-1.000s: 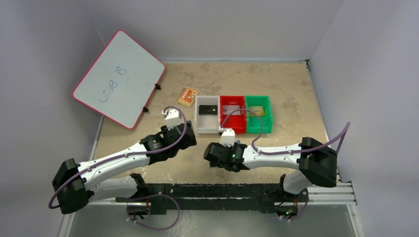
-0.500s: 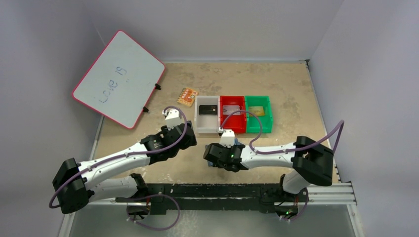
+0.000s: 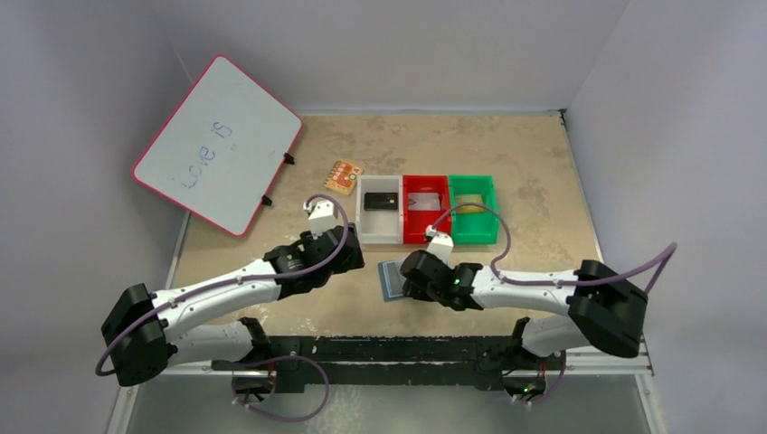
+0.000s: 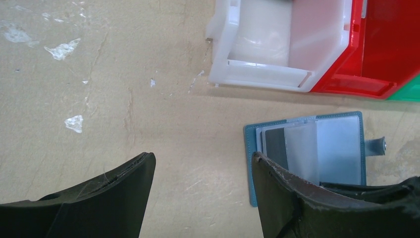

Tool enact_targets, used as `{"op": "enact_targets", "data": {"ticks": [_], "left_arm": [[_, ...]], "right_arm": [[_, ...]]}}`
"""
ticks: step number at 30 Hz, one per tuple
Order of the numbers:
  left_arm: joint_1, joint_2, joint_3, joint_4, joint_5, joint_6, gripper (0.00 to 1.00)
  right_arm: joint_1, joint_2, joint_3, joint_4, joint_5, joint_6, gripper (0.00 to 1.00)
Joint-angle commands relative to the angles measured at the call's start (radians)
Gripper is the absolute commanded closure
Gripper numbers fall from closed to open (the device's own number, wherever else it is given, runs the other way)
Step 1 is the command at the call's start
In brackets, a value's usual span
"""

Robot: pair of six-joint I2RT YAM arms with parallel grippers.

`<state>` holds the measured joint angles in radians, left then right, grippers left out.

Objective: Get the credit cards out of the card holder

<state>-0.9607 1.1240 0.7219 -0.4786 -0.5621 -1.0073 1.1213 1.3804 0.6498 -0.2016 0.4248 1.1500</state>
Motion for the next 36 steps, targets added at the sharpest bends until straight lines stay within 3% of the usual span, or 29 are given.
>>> {"op": "enact_targets", "data": {"ticks": [1,13,20,36], "left_arm": [[-0.002,0.010,0.044,0.095,0.071,0.023,0.29],[-0.013,0.201,0.066,0.425,0.406,0.059,0.29],[-0.032,0.328,0.110,0.525,0.425,0.031,0.29],[-0.032,0.494,0.036,0.812,0.407,-0.162,0.29]], "right_arm": [[-0.074,-0.105,-0.108,0.172,-0.106,0.019,0.62],[-0.146,-0.200,-0.216,0.248,-0.160,0.077,0.62],[-0.170,-0.229,-0.257,0.293,-0.181,0.080,0.62],[-0.198,-0.235,-0.303,0.347,-0.215,0.076,0.61]]}}
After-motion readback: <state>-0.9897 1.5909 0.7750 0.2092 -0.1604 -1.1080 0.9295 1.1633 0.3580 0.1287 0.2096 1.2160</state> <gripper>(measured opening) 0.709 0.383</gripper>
